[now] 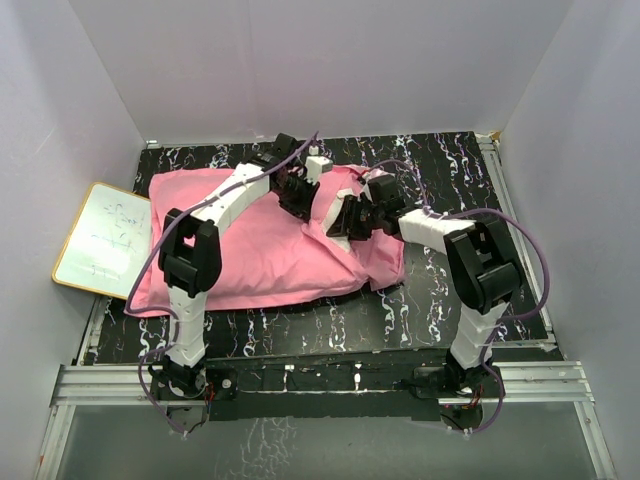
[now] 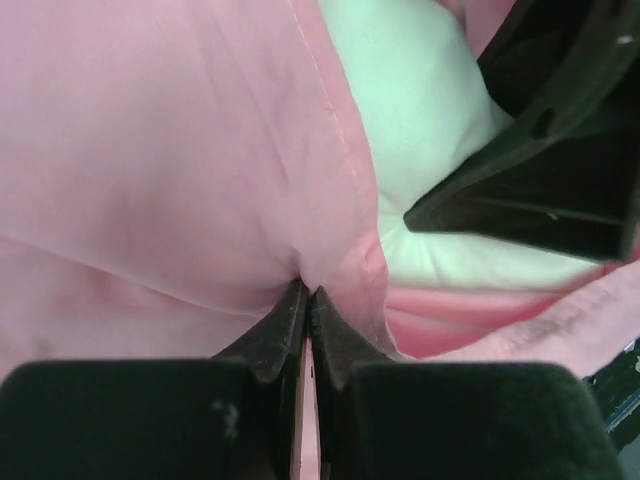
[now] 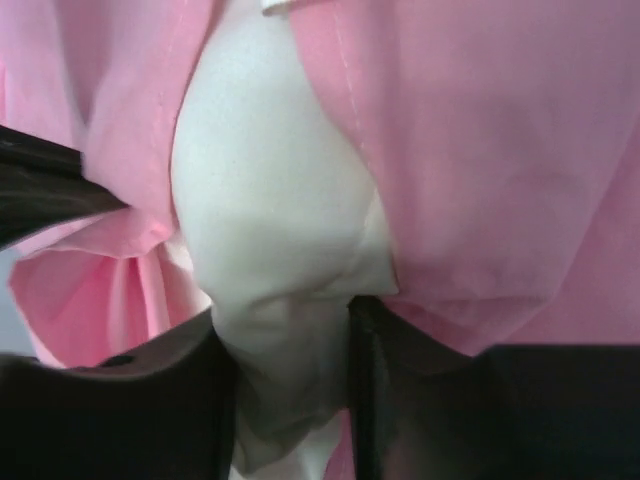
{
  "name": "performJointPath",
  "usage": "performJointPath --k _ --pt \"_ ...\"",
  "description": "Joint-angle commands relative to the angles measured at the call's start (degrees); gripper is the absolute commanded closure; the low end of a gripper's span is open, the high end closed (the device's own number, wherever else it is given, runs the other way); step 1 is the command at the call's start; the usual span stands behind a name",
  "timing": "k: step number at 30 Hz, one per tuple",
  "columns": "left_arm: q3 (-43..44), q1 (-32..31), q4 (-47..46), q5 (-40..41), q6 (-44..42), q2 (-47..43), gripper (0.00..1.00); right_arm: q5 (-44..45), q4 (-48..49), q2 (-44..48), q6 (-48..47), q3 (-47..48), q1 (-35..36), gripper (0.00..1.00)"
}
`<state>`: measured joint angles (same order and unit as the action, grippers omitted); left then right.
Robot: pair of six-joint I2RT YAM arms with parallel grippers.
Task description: Remove the pillowcase from the pillow
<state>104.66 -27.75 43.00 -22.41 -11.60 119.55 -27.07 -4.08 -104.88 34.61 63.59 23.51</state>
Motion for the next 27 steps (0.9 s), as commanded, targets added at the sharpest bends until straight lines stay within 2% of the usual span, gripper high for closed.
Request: performJointPath --k 1,2,3,8,13,14,15,17,20,23,27 --pt "6.4 1.6 1.9 -0.1 -1.0 -4.6 1.00 -2.0 9.2 1.0 0.4 3.2 1.0 0.75" --pt "8.0 2.2 1.5 0.2 -0.9 -4.7 1.00 -1.5 9.9 2.8 -0.3 3.2 1.2 0.85" --pt "10.2 3.2 0.6 0.7 -0.5 -4.6 1.00 -1.0 10.1 4.2 -1.4 3.3 1.6 0.91" --pt "18.2 6.9 -4.9 1.6 4.0 -3.1 1.00 -1.9 10.9 14.3 -7.3 5.2 3.7 0.92" --pt "25.2 7.6 -6.6 0.4 5.9 -1.9 0.98 -0.7 11.1 21.3 -15.8 5.3 6.8 0.92" --pt "26.0 7.6 -7.0 0.3 6.1 -2.1 0.83 0.1 11.7 22.7 -17.3 4.5 7.2 0.92" --pt "26.5 7.6 -7.9 0.1 6.3 -2.5 0.63 1.0 12.6 23.9 -18.1 3.7 7.5 0.92" --pt "26.6 7.6 -9.7 -0.5 6.7 -3.9 0.45 1.1 14.1 25.9 -19.7 2.3 7.6 0.92" --pt "27.4 7.6 -10.7 -2.6 7.2 -4.8 0.36 1.1 15.6 28.0 -23.2 1.0 7.9 0.92" --pt "28.8 7.6 -9.8 -7.5 7.5 -4.7 0.34 3.6 16.0 29.3 -28.0 1.2 8.8 0.92" --pt "30.1 7.6 -8.7 -17.7 7.6 -5.4 0.34 5.5 11.0 28.4 -34.0 6.6 8.8 0.92"
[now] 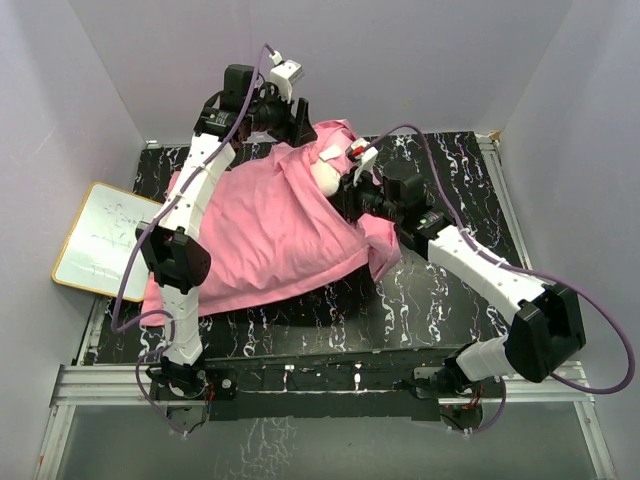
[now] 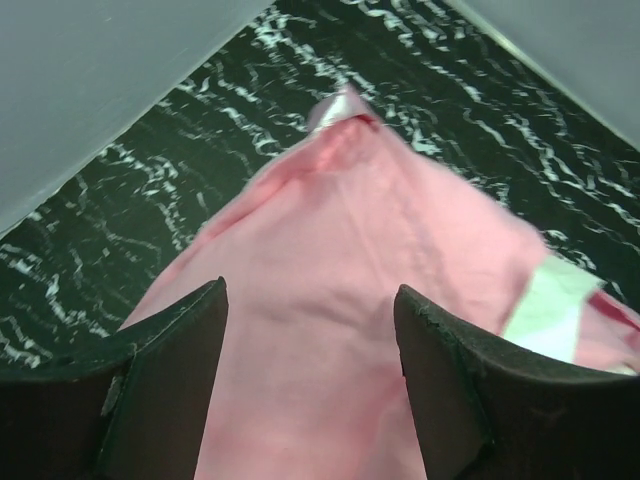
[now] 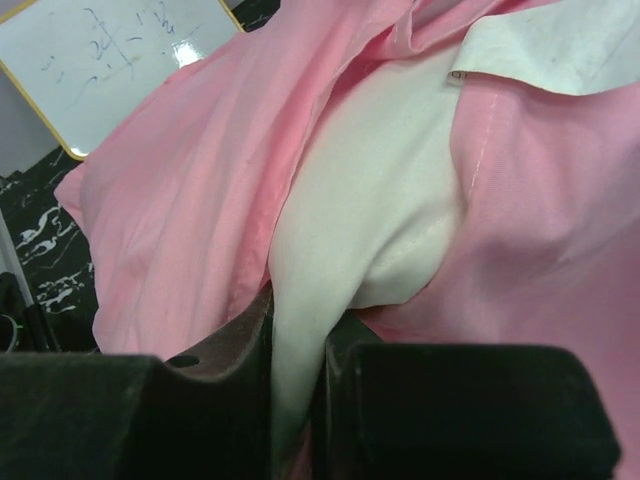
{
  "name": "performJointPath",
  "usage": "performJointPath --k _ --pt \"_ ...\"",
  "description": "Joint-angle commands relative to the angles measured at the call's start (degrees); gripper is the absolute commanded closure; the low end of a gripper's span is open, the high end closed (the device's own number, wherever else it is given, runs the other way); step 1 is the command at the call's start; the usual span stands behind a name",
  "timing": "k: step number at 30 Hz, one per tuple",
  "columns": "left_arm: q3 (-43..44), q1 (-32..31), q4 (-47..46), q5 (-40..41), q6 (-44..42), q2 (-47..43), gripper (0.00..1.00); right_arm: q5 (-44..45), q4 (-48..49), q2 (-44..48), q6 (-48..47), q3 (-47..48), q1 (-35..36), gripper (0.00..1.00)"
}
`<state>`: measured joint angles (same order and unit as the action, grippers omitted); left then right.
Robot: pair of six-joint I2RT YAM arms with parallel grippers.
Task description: Remove the pillowcase from the pillow
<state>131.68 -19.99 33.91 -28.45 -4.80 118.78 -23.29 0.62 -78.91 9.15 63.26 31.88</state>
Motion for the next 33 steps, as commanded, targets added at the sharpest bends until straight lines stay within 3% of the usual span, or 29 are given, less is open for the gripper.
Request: performJointPath --k 1,5,9,13,15,17,22,29,33 --pt "3.0 -0.2 0.0 -13.6 0.9 -5.4 0.34 1.9 5.6 2.2 -9.4 8.1 0.4 0.92" --pt "1.8 -0.2 -3.8 -19.2 0.5 -9.8 0.32 3.1 3.1 0.9 -13.7 13.1 0.4 0.92" --pt "-0.9 -0.7 -3.4 -19.7 -4.8 -13.5 0.26 3.0 1.3 -1.9 -16.4 19.6 0.4 0.92" --pt "-3.5 -2.1 1.1 -11.8 -14.7 -14.9 0.27 1.0 -1.5 -5.2 -17.6 26.4 0.4 0.92" --pt "-4.1 -2.1 0.5 -6.6 -17.0 -15.2 0.33 0.8 -1.8 -5.9 -18.8 27.8 0.4 0.92" --pt "-5.1 -2.1 -2.6 0.1 -18.6 -16.0 0.40 1.1 -1.8 -6.0 -20.2 28.8 0.5 0.92" --pt "-8.5 -2.1 -12.2 14.3 -24.9 -18.8 0.46 1.6 -3.4 -7.6 -23.3 34.1 0.5 0.92" --pt "0.1 -2.1 -9.3 21.9 -30.3 -15.1 0.46 3.7 -3.9 -13.8 -26.5 49.5 1.8 0.92" --pt "-1.1 -2.0 -17.8 27.3 -30.2 -15.0 0.48 8.4 -2.9 -13.8 -33.7 50.8 6.8 0.92"
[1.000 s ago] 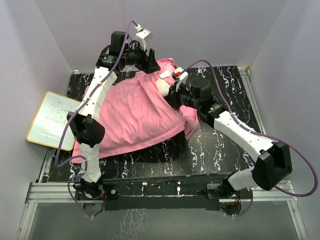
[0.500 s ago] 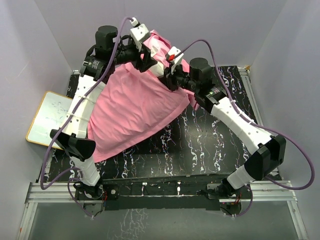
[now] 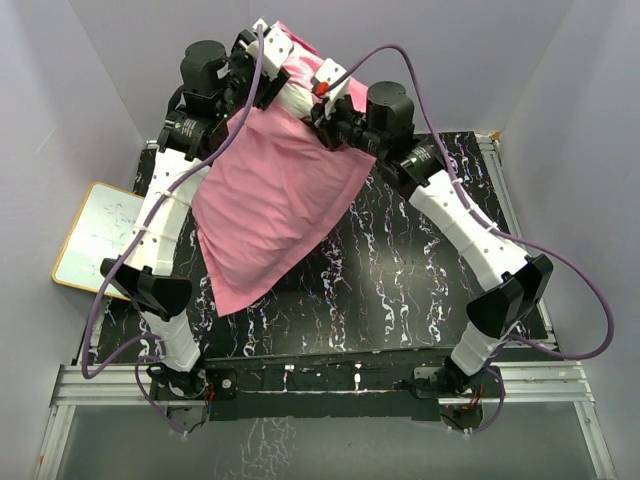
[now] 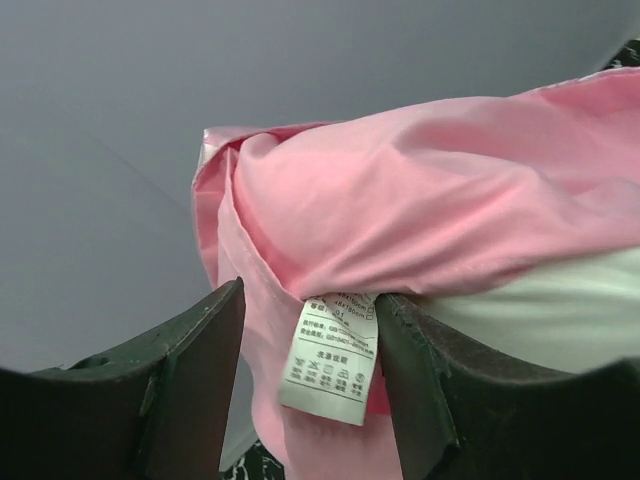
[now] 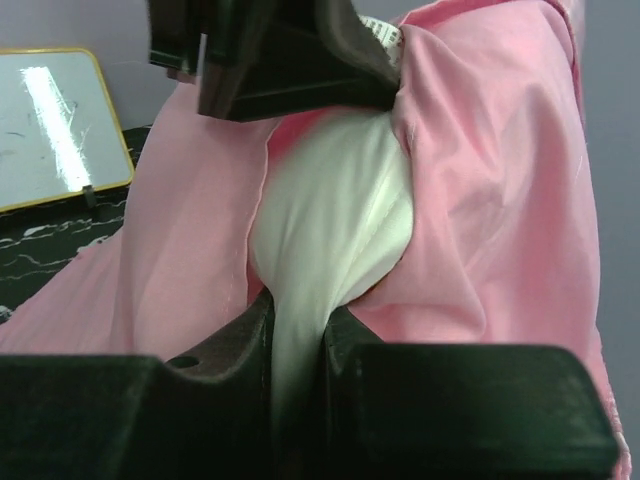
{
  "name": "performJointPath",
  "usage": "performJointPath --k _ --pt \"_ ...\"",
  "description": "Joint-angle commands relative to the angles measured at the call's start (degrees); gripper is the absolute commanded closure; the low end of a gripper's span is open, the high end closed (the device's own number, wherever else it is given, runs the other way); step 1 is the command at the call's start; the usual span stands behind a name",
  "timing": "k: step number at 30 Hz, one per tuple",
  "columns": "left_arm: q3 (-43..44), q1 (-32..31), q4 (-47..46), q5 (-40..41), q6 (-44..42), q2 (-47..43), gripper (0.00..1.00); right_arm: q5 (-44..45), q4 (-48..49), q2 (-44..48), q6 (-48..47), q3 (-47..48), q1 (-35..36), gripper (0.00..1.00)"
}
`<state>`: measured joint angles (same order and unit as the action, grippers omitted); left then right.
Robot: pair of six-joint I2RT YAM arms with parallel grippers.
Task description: Remove the pillowcase from the pillow
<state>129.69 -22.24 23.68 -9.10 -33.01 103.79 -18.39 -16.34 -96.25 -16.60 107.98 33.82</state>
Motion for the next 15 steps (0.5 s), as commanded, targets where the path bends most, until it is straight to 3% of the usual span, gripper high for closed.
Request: performJointPath --k 1,9,15 --pt "0.5 0.3 -9.9 8.5 -1.9 0.0 0.48 5.0 14.5 3.9 -9.5 5.4 6.2 0.92" --pt "1.9 0.3 -27.1 11.8 -6.2 0.3 0.50 10.9 16.7 11.1 -15.3 -7.6 12.3 0.92" --pt "6.4 0.6 -20.8 11.2 -8.4 2.5 0.49 13.9 18.8 14.2 -17.0 -14.8 14.8 0.92"
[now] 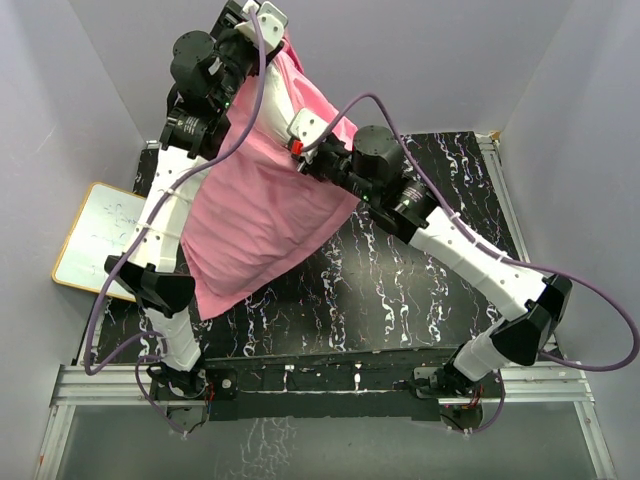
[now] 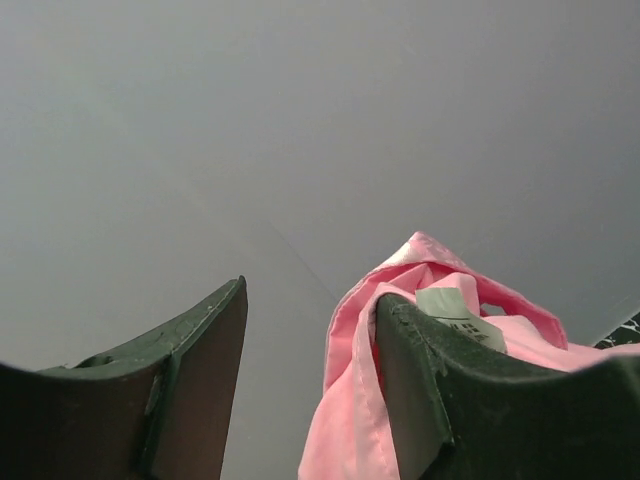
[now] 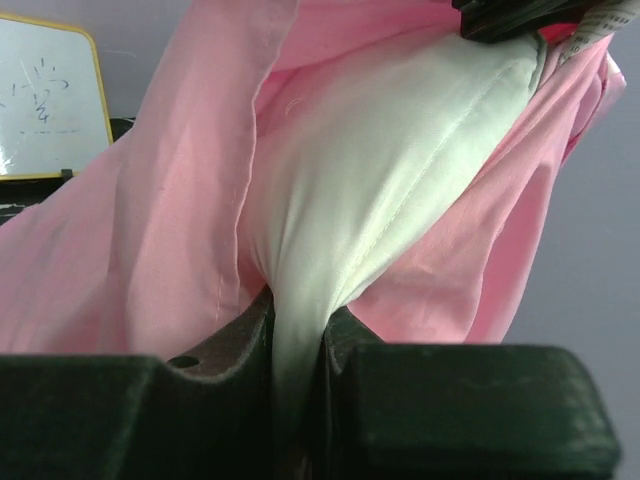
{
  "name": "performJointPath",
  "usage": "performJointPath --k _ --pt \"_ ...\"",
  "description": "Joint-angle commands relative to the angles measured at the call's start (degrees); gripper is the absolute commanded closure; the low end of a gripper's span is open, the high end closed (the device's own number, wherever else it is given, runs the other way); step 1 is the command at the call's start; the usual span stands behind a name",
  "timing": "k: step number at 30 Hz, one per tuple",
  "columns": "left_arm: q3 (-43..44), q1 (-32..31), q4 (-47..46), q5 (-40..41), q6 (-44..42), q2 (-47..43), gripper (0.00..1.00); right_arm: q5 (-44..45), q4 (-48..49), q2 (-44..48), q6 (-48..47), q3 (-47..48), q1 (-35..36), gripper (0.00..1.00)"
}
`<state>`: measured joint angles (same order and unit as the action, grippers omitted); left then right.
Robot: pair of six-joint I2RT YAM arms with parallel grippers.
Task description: Remove the pillowcase from the pillow
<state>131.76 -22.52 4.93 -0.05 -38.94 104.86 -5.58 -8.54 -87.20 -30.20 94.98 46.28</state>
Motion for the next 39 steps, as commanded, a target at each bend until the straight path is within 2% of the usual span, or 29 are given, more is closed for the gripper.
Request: performJointPath --k 1,4,8,11,14,18,21,23,25,27,29,31,33,35,36,38,39 --pt "4.3 1.0 -0.9 2.2 -2.3 1.5 0.49 1.9 11.6 5.6 -4.2 -2.7 2.9 0.92" --pt "3.5 2.5 0.2 2.3 -0.4 1.7 0.54 3.3 12.3 7.3 -5.9 -4.9 4.1 0.92" --pt "2.6 4.1 -3.0 3.2 1.1 3.2 0.71 4.3 12.3 9.2 -6.3 -7.9 6.2 0.92" --pt "4.1 4.2 -4.5 3.4 3.0 5.3 0.78 5.6 12.7 10.2 -6.2 -11.8 7.7 0.92" --pt "8.6 4.3 -1.7 2.2 7.5 7.9 0.85 6.3 14.1 11.1 -5.8 -15.2 9.0 0.92" --pt "8.9 4.3 0.7 -0.9 11.2 8.4 0.95 7.0 16.3 12.8 -5.6 -17.3 9.7 0.92" --pt "8.9 4.7 3.4 -0.3 13.3 9.3 0.96 8.7 18.6 14.6 -5.8 -18.4 9.6 0.92" --pt "8.9 6.1 5.7 0.1 15.9 10.3 0.91 9.7 19.8 15.7 -4.6 -18.7 9.7 0.92" --pt "9.3 8.0 9.7 -0.4 19.7 11.4 0.76 12.7 21.0 16.7 -2.1 -19.0 9.0 0.92" --pt "9.0 10.7 14.3 -3.1 24.8 11.5 0.62 12.5 23.5 18.4 3.0 -20.5 5.2 0.92" --pt "6.8 13.8 17.6 -6.5 31.2 10.2 0.60 10.6 26.1 20.3 9.2 -23.4 -0.3 0.92" --pt "2.5 16.4 19.2 -10.6 34.1 7.9 0.59 9.5 28.4 21.3 13.4 -25.9 -4.7 0.92" --pt "-3.3 18.2 19.5 -17.2 34.4 4.6 0.56 7.3 31.5 22.0 15.3 -28.0 -6.9 0.92" --pt "-7.9 18.4 21.4 -24.7 31.8 1.5 0.48 5.7 32.0 21.0 16.1 -27.6 -7.4 0.92" --pt "-8.5 18.5 23.0 -28.9 30.0 0.4 0.42 4.8 31.8 20.2 16.2 -26.8 -7.4 0.92" --pt "-8.1 18.4 25.1 -34.8 28.3 -1.2 0.23 2.1 31.6 18.4 16.0 -24.7 -7.4 0.92" --pt "-7.7 18.5 24.9 -36.2 28.2 -2.0 0.19 0.5 31.6 17.4 15.8 -23.3 -7.4 0.92"
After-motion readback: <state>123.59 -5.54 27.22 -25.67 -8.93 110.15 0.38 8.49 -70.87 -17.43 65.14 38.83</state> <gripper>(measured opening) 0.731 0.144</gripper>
